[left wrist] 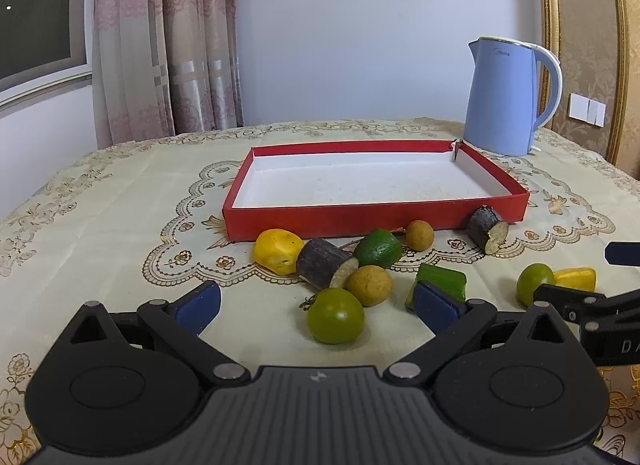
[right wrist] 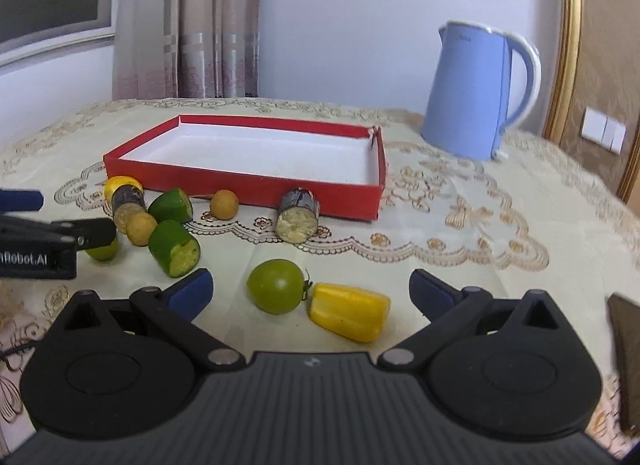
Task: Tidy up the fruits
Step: 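Move the left gripper to the round green lime and close on it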
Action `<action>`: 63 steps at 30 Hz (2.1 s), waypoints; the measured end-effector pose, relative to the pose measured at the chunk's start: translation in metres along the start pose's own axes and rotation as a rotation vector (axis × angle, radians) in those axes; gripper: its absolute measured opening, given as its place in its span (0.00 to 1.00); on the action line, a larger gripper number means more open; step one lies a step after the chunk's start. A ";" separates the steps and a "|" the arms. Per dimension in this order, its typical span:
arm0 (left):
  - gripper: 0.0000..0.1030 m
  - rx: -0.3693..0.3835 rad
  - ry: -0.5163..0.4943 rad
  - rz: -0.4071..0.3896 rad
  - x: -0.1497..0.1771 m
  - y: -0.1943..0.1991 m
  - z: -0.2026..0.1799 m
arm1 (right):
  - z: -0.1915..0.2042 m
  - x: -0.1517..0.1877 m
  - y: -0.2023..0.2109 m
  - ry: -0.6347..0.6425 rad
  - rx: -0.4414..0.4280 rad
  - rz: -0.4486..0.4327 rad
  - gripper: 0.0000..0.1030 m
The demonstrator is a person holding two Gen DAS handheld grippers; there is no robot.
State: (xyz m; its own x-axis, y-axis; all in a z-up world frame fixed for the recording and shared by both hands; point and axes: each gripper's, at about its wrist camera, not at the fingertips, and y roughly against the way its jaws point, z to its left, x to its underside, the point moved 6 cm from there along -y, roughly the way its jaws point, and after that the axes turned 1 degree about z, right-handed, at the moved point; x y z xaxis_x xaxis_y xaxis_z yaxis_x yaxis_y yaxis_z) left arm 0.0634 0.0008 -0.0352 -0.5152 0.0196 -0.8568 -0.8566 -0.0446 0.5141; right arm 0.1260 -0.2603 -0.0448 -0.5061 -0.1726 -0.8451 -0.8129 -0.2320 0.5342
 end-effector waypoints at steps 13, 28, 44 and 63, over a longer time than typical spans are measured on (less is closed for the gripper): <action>1.00 0.000 -0.013 -0.003 0.001 0.001 -0.002 | -0.004 0.002 -0.004 -0.045 0.015 0.021 1.00; 1.00 -0.010 -0.016 -0.009 0.000 0.002 -0.003 | -0.006 0.001 -0.006 -0.050 0.017 0.018 1.00; 1.00 -0.010 -0.022 -0.012 0.000 0.003 -0.003 | -0.005 0.001 -0.005 -0.048 0.013 0.016 1.00; 0.99 0.014 -0.043 -0.003 0.002 -0.007 -0.002 | -0.003 -0.002 0.000 -0.018 -0.034 -0.035 1.00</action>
State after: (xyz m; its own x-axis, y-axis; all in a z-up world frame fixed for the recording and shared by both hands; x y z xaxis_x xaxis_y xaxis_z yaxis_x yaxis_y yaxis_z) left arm 0.0681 -0.0009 -0.0405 -0.5135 0.0627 -0.8558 -0.8581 -0.0302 0.5126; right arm 0.1281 -0.2627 -0.0432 -0.4827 -0.1468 -0.8634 -0.8201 -0.2701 0.5044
